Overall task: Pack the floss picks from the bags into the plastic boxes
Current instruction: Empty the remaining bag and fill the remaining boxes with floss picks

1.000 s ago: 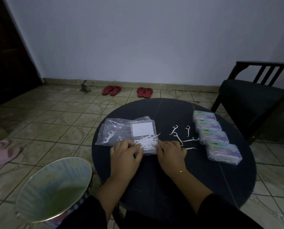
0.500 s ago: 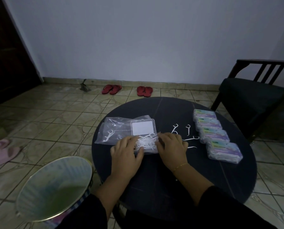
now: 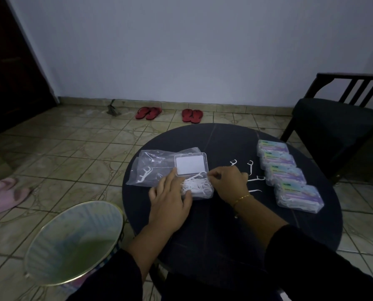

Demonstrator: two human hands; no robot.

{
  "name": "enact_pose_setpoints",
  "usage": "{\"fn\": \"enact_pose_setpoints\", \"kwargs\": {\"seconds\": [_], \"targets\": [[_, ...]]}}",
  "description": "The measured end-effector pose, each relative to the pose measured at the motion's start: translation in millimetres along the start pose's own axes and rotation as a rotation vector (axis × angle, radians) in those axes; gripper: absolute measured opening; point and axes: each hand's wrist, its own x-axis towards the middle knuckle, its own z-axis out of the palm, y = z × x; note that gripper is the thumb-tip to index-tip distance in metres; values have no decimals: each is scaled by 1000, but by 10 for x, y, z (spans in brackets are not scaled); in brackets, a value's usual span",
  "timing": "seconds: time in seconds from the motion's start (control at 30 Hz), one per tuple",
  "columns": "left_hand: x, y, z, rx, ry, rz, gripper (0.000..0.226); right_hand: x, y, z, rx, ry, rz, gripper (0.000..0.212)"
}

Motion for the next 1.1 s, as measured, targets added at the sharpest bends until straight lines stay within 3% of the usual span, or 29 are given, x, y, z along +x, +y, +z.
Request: {"fn": "enact_pose_setpoints", "kwargs": {"seconds": [0.2,0.37,0.67,0.8,0.97,1.1], "targets": [[-9,-10,8,96,-18,33,56,-36,10,-16,163,93,28,11],[-11,1,0,84,-10,10,47,-27,-14,22,343,93,125,13],[-16,29,-19,68,-11,-18,59,-27,-90,7,-113,-66,-109,27],[8,22,-3,80,-47,-1,59,-40,-100,-7,-154,-36,-188,34],[8,24,-20,80,-45,13,56,-14,-130,14,-287,-219,-290,45],[9,23,-20,71,-31,34,55,-9,-132,31,-359,-232,-304,44]]}}
